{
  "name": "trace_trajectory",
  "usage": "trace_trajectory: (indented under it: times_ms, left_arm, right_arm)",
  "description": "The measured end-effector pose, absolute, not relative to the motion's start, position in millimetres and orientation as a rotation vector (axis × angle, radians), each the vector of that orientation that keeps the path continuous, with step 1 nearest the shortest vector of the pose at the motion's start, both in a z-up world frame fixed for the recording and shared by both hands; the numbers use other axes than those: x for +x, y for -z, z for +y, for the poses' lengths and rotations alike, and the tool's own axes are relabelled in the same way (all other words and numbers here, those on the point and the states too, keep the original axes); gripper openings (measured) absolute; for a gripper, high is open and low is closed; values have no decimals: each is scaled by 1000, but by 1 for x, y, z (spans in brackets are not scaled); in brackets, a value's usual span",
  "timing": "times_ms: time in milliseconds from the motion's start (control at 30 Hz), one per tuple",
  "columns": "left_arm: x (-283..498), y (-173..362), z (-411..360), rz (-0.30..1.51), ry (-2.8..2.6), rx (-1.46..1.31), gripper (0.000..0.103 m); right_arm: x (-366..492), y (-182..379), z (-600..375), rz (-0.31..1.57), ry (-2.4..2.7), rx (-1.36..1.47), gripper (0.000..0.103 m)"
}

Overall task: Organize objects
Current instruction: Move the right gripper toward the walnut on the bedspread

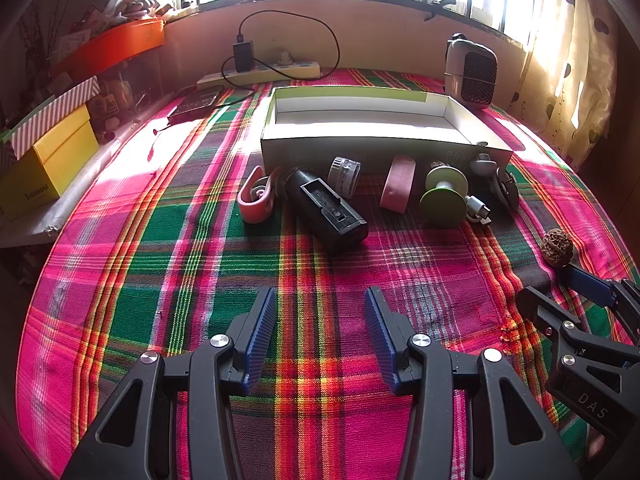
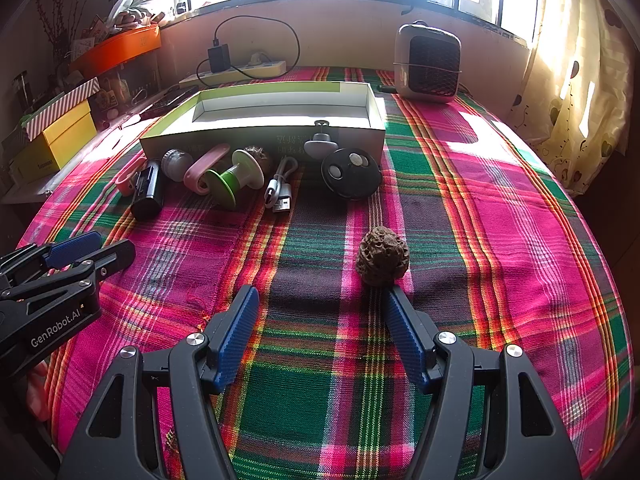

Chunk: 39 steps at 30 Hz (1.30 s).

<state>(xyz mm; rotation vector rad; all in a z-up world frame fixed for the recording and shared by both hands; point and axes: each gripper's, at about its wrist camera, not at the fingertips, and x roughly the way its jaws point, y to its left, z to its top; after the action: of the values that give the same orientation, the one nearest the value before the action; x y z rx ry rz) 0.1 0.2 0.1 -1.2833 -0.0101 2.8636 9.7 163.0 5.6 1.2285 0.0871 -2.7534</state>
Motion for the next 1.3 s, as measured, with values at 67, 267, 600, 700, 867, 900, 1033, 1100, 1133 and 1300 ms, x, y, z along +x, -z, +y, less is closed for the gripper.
trace_trajectory:
  times_ms: [67,267,600,700,867,900,1033,1100,1133,1300]
  left_arm:
    - [0,0,0,-10,-2864,-1283,44]
    - [0,0,0,-11,-2864,-1283,44]
    - [0,0,0,-11,-2863,-1282,44]
    - [0,0,0,0,-2849,-1275,44]
    - [-3,-1,-3,18,-2813,-1293,44]
    - [-5,-1,-2,18,-2802,-1303,44]
    - [-7,-3,-9,-44,-2787,-1299,43]
    - [-9,-4,-11,-76,-2774,-1297,43]
    - [-11,-4,-12,-94,-2765,-1296,43]
    - [-24,-6,-23,-249,-2715,-1306,43]
  right_arm:
    - [10,-6,163,87,2753,1228,65]
    - [10,-5,163,87,2754,1228,65]
    - [10,-5,163,88,2750,1228,65]
    - [11,-6,167,82,2716,1221,65]
    - [16,-9,188,16,2708,1218,65]
    - [15,-8,192,25,2718,1222,65]
    - [4,-7,202,31,2732,1236,65]
    - [-1,-8,205,35,2722,1246,65]
    - [-4,-8,205,36,2713,1250,65]
    - [-14,-8,201,119,2692,1273,65]
